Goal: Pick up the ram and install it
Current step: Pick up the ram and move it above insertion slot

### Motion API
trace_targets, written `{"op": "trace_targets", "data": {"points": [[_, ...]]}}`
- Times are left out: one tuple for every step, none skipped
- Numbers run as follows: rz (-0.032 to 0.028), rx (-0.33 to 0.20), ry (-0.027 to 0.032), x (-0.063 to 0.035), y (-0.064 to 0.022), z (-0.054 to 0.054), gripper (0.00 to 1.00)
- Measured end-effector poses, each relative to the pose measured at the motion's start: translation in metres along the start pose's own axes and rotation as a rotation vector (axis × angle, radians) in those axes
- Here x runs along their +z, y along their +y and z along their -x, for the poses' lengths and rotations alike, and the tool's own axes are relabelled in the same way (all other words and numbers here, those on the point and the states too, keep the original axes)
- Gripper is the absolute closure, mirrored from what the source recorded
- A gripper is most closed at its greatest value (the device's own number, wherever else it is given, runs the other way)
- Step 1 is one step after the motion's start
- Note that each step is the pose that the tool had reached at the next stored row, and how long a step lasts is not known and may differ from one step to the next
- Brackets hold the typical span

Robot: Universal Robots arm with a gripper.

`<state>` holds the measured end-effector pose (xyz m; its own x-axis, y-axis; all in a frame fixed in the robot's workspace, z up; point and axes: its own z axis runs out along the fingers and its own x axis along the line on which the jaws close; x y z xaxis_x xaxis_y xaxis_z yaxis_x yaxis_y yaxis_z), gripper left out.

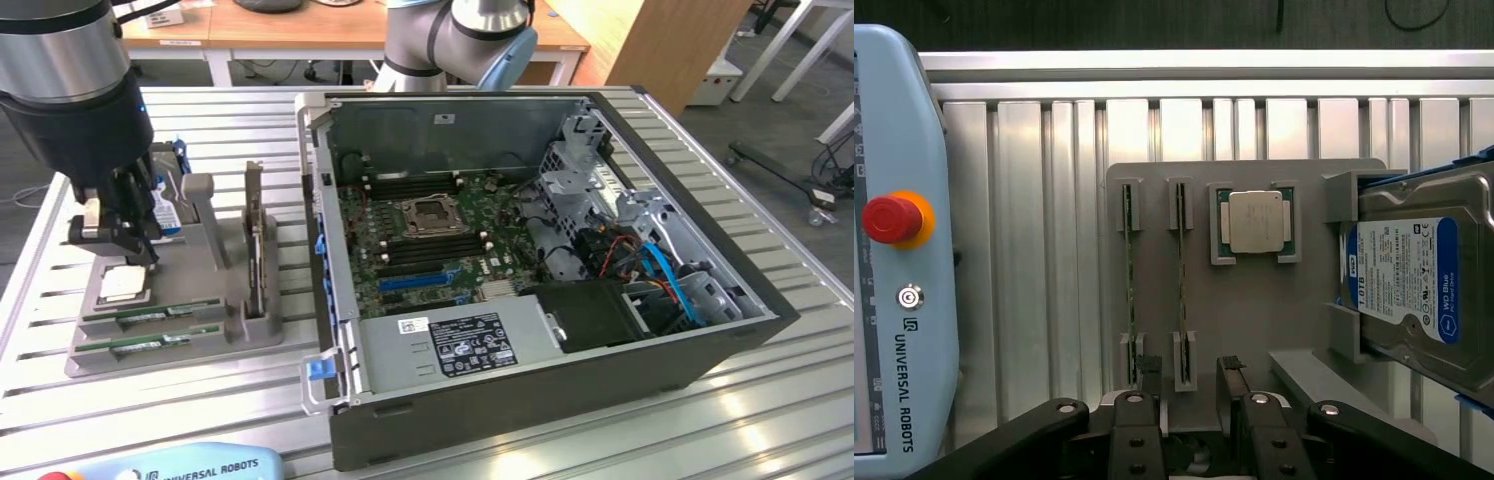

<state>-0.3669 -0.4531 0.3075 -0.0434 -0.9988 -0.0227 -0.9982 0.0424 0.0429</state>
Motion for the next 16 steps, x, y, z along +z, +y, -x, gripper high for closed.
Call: {"op": "trace_targets", "data": {"points": [[-0.0001, 0.000, -0.0001, 0.0002, 0.0000, 0.0000, 0.64], [0.0000, 0.000, 0.0000, 0.0003, 0.0000, 0.0000, 0.64], [0.0000, 0.000, 0.0000, 0.0005, 0.0000, 0.0000, 0.64], [-0.0001, 0.000, -0.0001, 0.0007, 0.0000, 0.0000, 0.64], [0.0000, 0.000, 0.0000, 0.0008, 0.0000, 0.0000, 0.64], [0.0001, 0.000, 0.0001, 0.0009, 0.0000, 0.0000, 0.64], [0.0001, 0.000, 0.0000, 0.0009, 0.0000, 0.0000, 0.64], [0.0000, 0.000, 0.0000, 0.0009, 0.0000, 0.0000, 0.64], [0.0000, 0.000, 0.0000, 0.0010, 0.0000, 0.0000, 0.64], [-0.0001, 0.000, -0.0001, 0.0012, 0.0000, 0.0000, 0.64], [-0.0002, 0.000, -0.0002, 0.0015, -0.0001, 0.0000, 0.64], [0.0000, 0.000, 0.0000, 0.0015, -0.0001, 0.0000, 0.64], [0.0001, 0.000, 0.0001, 0.0016, -0.0001, 0.0000, 0.64], [0.0001, 0.000, 0.0001, 0.0017, 0.0000, -0.0001, 0.64], [-0.0001, 0.000, -0.0001, 0.0022, -0.0001, 0.0000, 0.64], [-0.0002, 0.000, -0.0001, 0.0027, -0.0001, -0.0001, 0.64]]}}
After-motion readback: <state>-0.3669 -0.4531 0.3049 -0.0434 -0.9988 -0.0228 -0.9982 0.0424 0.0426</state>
